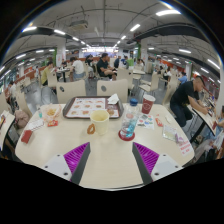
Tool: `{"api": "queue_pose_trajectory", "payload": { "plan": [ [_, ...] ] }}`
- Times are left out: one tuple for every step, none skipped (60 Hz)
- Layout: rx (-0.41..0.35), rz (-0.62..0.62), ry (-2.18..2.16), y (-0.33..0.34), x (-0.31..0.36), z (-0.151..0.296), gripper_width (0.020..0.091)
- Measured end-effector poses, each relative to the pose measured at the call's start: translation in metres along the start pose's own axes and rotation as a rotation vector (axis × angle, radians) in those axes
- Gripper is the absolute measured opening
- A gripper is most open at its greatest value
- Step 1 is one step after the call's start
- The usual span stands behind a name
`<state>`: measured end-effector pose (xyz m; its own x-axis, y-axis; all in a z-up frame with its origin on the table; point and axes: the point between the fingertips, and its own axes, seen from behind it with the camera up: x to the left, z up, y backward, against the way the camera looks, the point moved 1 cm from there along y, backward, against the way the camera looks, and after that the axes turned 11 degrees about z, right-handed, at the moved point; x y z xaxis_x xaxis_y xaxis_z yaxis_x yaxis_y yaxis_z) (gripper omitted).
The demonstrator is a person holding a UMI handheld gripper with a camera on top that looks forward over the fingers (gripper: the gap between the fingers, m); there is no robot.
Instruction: Pour water
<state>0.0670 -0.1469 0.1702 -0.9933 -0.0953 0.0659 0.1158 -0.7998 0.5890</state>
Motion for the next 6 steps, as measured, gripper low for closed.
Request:
{"api": "queue_pose_trajectory", "payload": {
  "plan": [
    [-0.002, -0.001, 0.003, 0.0001, -0.0007, 0.0004, 0.0851],
    [-0.001, -0.002, 0.005, 0.0000, -0.0011, 0.0006, 0.0849],
    [0.000, -0.003, 0.007, 0.0000, -0.0016, 0.0008, 0.0848],
    [0.001, -0.005, 0.009, 0.0002, -0.0022, 0.0014, 0.0851],
    [-0.001, -0.009, 0.013, 0.0005, -0.0031, 0.0021, 0.0853],
    [-0.004, -0.012, 0.016, 0.0007, -0.0040, 0.0030, 0.0852]
  ]
}}
